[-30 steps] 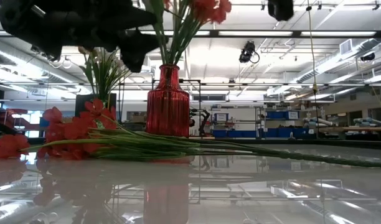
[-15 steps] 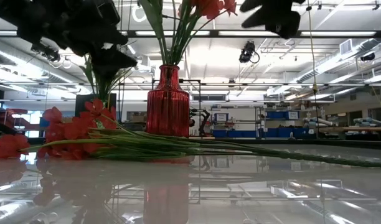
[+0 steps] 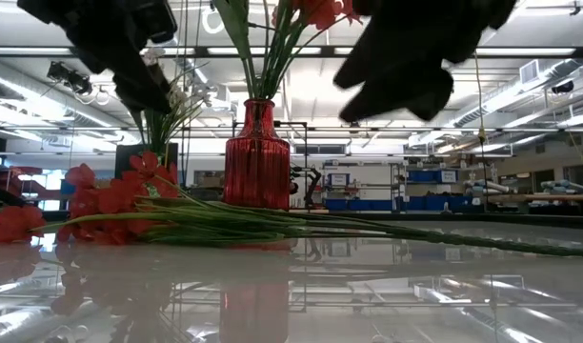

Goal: Sort flowers into vase by color
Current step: Put the red flowers into the red flower vase

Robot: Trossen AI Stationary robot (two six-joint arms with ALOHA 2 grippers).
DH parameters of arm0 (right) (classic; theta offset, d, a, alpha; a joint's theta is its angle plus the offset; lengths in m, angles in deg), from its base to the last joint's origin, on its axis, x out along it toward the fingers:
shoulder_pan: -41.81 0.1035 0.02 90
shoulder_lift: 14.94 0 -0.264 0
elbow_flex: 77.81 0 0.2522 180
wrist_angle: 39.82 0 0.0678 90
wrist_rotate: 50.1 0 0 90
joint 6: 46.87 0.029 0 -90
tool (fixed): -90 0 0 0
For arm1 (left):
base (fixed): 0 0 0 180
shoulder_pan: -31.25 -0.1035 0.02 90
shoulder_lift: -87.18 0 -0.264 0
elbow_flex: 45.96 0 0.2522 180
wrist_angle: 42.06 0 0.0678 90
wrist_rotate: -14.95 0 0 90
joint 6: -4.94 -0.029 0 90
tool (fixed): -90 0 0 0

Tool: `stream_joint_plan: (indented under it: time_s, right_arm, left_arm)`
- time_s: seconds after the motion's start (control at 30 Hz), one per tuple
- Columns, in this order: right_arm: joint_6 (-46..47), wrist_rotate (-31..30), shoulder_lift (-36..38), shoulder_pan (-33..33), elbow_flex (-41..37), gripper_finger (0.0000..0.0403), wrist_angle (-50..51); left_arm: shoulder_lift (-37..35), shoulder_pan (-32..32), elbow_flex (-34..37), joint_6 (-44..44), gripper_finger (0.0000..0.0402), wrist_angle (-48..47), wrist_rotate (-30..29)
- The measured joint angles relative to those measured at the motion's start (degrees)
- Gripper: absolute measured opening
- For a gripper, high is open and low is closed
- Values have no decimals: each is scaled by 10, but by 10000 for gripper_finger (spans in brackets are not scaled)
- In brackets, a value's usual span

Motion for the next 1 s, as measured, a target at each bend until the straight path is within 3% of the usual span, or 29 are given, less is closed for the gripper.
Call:
stream_joint_plan:
  time_s: [0.1, 0.33, 0.57, 0.7, 0.83, 1.0]
  right_arm:
    - [16, -13, -39, 8, 0, 201, -27]
    - [26, -12, -114, 10, 0, 209, -92]
    - [47, -20, -147, -4, 0, 213, -91]
    - [37, 9, -154, -10, 1, 210, -99]
    - [39, 32, -159, -13, 2, 181, -102]
    - [48, 61, -155, -17, 1, 99, -98]
  left_arm:
    - [7, 0, 0, 18, 228, -1, -20]
    - [7, 0, -10, -34, 203, -26, -35]
    - [15, 0, -43, -56, 201, -86, -82]
    - [15, 0, -50, -56, 194, -91, -111]
    - [15, 0, -54, -61, 166, -88, -124]
    - [15, 0, -53, -34, 143, -92, -124]
